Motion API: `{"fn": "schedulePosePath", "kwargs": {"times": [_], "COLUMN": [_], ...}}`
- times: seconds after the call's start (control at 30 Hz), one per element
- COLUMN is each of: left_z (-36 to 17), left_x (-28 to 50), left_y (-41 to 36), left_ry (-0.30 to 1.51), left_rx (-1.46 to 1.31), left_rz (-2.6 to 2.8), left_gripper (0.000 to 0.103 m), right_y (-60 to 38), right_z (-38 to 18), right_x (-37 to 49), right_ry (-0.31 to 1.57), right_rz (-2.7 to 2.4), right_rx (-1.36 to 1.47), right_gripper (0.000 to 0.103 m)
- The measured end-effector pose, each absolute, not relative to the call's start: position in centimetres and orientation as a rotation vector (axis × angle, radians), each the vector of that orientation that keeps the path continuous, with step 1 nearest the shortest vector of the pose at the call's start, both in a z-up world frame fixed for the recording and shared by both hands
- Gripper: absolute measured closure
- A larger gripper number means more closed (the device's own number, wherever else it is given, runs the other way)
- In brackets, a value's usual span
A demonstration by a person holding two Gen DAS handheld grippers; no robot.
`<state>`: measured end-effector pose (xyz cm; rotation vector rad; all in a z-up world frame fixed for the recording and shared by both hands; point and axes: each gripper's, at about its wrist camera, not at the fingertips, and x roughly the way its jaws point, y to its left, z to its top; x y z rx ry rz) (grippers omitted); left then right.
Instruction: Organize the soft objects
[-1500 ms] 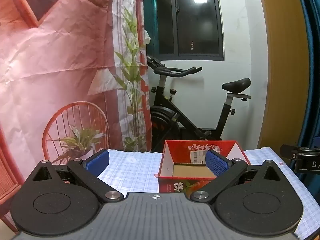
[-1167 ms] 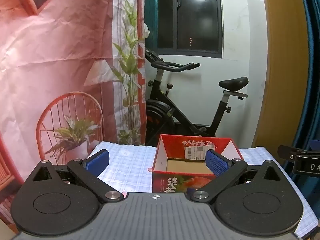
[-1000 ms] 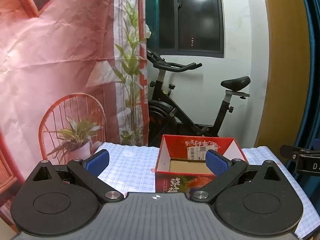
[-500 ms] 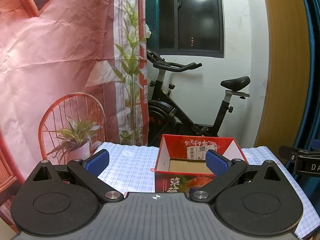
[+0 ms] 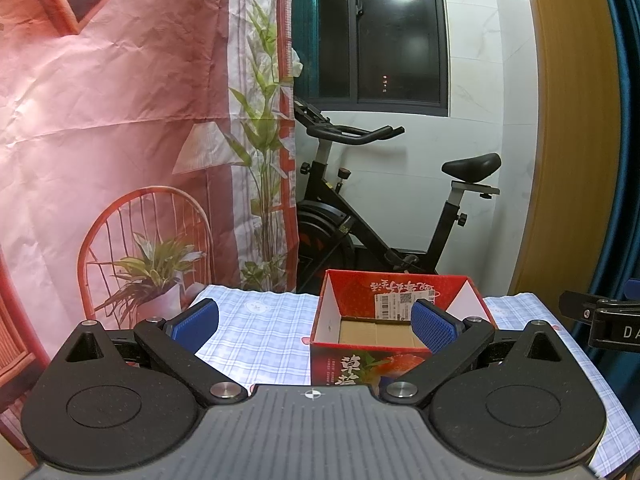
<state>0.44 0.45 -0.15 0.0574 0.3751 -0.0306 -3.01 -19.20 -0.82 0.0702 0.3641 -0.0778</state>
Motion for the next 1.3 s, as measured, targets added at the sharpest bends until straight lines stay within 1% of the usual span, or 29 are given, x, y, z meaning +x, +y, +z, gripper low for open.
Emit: {"fn": "schedulePosePath", "kwargs": {"times": [1.3], "left_z": [-0.26], "left_x": [0.33], "left_y": [0.36], "left_ry": [0.375], "left_rx": [0.059], "left_rz": [-0.03], "left_gripper": [0.0], "right_y": [-19.16], "right_z": [-1.06], "right_x": [-2.64], "right_ry": [0.369], "right_rz": [-0.078], "right_rx": [0.075], "right_gripper": [0.0]}}
